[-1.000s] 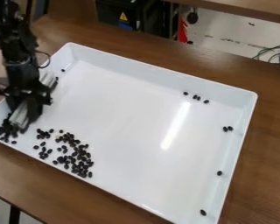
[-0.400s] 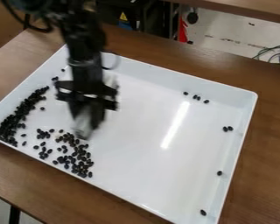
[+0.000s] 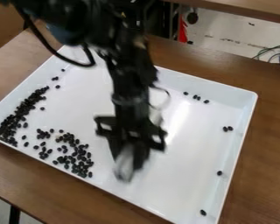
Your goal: Sweep into pile
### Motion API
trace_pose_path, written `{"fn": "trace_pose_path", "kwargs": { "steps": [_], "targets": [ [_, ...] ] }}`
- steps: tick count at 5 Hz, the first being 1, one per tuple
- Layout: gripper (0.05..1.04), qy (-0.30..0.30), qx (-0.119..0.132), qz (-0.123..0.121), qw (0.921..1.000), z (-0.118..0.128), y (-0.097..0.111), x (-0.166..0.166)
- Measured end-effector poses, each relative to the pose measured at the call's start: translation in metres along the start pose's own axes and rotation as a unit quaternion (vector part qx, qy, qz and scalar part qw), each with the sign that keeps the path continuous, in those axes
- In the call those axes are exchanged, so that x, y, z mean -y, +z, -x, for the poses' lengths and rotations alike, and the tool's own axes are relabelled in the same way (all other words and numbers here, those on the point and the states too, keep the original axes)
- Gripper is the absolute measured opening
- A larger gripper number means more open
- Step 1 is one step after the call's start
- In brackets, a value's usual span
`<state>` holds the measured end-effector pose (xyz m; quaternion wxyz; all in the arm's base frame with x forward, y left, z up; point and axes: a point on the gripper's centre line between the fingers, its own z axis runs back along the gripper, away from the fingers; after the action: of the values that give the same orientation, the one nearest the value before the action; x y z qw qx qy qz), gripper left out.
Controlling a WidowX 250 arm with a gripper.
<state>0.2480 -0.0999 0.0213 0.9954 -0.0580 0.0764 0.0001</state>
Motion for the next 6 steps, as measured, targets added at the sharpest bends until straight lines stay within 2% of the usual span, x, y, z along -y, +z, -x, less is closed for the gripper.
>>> {"fn": "trace_pose_path", "kwargs": {
  "steps": [1,2,3,4,5,6],
  "targets": [
    [0.363,-0.026,0.003,0.003,0.9997,0.014,-0.008,0.037],
    [0.363,-0.03,-0.011,-0.015,0.9994,0.02,-0.013,0.022],
    [0.363,-0.017,-0.006,-0.006,0.9998,0.017,-0.019,-0.004],
    [0.363,0.005,-0.005,-0.011,0.9999,0.003,-0.024,-0.039],
    [0.363,0.015,0.004,-0.032,0.9994,-0.005,-0.02,-0.081],
    [0.363,0.056,0.007,-0.047,0.9973,-0.012,-0.017,-0.128]
  ]
}}
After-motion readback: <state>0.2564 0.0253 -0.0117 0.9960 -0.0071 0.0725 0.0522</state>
